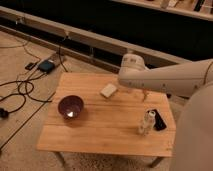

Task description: Place the pepper in the ceramic cup

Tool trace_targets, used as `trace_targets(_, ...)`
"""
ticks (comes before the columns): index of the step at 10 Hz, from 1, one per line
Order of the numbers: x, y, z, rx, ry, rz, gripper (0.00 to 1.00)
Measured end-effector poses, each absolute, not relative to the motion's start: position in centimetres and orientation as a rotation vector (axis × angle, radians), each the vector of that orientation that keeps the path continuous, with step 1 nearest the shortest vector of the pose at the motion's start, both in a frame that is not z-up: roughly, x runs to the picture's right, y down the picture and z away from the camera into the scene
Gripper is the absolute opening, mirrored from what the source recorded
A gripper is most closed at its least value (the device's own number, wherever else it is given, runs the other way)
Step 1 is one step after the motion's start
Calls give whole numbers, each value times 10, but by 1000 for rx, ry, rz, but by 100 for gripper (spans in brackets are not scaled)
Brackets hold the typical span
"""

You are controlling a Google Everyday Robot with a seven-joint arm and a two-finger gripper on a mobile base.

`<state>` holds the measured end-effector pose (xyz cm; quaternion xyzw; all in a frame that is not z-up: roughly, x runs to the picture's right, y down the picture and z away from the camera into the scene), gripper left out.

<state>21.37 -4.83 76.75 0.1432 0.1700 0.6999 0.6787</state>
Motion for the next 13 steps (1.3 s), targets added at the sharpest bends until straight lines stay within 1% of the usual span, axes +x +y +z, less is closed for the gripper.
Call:
trace_targets(2, 191, -49, 778, 197, 276, 1599, 0)
trace_targets(5, 185, -54, 774, 22, 153, 1676, 0)
trace_targets(7, 196, -49, 769, -76, 155, 1782, 0)
trace_targets(9, 198, -38, 765, -192, 203, 1883, 0)
trace_targets(10, 193, -34, 763, -273, 245, 1938, 0)
trace_targets(11, 183, -38, 761, -371, 272, 1985, 0)
trace_targets(13, 177, -53, 759, -488, 284, 2041, 0)
